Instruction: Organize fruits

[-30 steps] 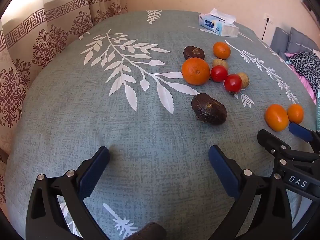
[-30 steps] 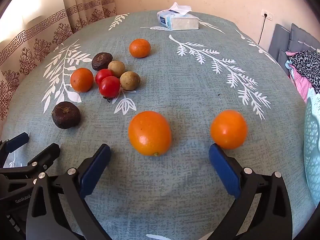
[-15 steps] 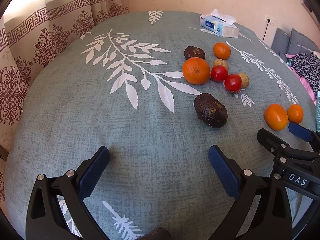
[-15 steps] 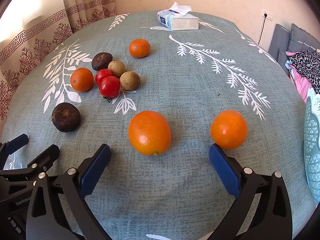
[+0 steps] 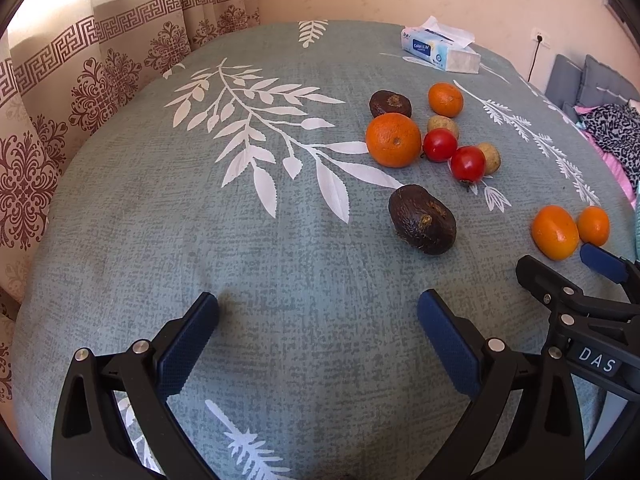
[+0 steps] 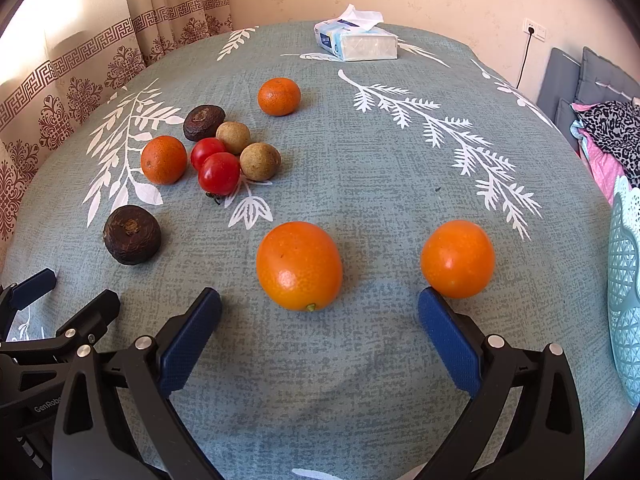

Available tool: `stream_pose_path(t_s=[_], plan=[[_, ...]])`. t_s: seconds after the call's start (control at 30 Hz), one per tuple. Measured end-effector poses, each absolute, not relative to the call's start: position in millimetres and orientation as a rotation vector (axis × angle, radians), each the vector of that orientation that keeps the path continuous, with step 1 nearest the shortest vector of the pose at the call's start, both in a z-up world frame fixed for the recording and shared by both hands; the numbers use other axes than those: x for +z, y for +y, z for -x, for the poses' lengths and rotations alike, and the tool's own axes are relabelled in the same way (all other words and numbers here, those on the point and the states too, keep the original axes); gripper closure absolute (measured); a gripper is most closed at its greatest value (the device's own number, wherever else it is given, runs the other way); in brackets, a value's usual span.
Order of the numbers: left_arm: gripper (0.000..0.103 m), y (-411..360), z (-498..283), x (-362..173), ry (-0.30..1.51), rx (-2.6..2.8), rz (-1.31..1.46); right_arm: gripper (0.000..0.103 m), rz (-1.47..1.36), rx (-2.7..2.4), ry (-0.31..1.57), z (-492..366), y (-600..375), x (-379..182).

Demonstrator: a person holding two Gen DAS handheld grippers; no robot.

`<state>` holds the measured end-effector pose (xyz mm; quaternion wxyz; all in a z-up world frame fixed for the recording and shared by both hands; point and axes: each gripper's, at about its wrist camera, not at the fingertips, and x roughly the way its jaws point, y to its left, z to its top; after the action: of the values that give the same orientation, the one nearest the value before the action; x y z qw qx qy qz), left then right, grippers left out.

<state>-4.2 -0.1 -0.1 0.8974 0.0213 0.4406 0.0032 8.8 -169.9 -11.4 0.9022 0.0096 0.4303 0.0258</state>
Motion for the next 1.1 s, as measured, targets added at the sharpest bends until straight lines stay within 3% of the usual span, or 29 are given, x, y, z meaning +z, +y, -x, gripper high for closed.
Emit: stream_pose_path(t_s=[0.7, 1.1], plan=[[0.005, 0, 5, -2, 0.918, 0.009, -0.045, 0.002, -0.036, 0.113, 0.915, -9, -175, -10], [0.005, 0, 5, -1, 0.918, 0.008, -0.043, 0.002, -0.188, 0.218, 0.92, -9, -197, -2]])
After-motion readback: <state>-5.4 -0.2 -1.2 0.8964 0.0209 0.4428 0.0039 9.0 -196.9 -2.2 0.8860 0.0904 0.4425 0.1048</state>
